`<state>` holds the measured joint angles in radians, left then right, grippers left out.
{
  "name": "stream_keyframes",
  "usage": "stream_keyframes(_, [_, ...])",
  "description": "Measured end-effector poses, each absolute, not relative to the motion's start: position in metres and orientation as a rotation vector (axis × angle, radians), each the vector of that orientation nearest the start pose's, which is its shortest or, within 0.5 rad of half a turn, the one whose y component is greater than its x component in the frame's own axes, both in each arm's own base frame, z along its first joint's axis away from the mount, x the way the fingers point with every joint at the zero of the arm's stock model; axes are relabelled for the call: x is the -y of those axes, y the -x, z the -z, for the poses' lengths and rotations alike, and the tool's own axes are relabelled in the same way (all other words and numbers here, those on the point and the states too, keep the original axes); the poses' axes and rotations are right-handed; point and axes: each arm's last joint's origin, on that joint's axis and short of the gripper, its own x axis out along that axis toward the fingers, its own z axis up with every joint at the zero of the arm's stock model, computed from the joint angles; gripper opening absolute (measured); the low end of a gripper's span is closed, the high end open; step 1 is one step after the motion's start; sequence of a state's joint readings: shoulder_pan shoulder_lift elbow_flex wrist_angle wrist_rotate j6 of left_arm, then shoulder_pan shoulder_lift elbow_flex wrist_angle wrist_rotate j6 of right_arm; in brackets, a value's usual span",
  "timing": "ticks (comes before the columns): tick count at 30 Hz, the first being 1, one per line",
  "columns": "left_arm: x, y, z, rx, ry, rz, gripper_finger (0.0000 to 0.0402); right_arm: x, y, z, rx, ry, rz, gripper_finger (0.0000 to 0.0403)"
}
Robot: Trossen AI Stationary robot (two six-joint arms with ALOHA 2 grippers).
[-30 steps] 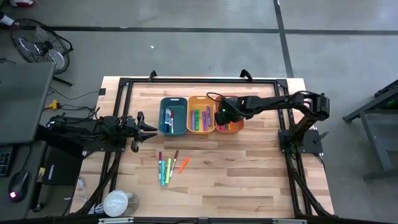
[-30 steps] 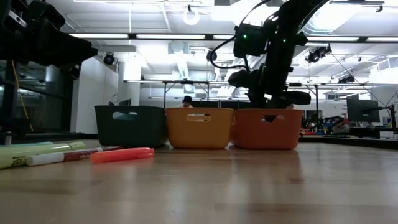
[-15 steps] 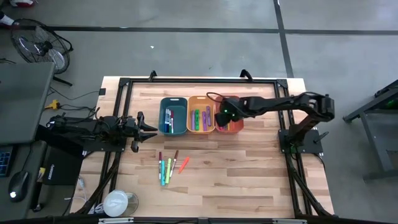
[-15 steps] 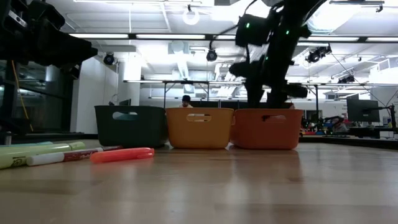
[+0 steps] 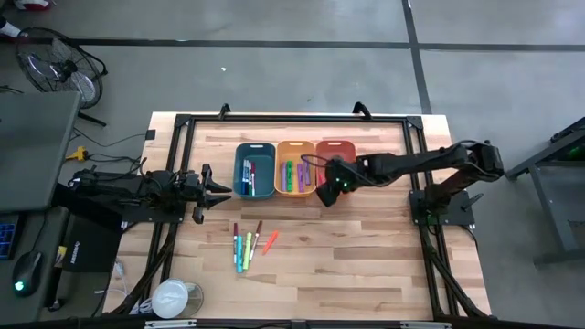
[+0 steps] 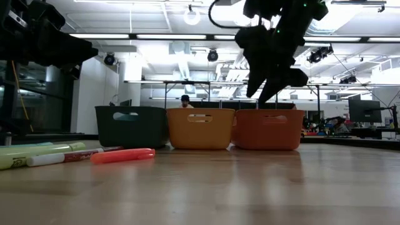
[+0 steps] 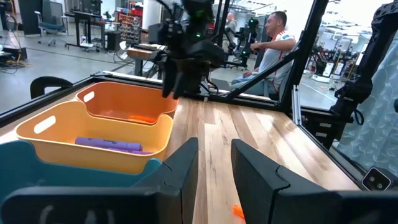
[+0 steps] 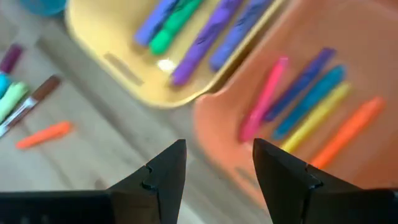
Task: Pick & Place Markers
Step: Put the dark red marker pen into the blue bin
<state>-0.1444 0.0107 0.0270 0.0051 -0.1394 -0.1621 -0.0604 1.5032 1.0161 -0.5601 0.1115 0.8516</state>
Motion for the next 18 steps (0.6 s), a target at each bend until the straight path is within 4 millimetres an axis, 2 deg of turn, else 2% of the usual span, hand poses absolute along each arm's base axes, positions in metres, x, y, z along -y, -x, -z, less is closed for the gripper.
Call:
stream_keyframes(11, [0.010,-0.096,-0.172,0.021,0.165,0.007,0.0094,-0.029,-0.301,-0.227,-0.888,-0.620,0.376,0.0174])
stream_keyframes(18, [0.010,-0.096,-0.172,0.021,0.165,0.007,0.0094,-0.050,-0.301,-0.225,-0.885,-0.762,0.424,0.0173])
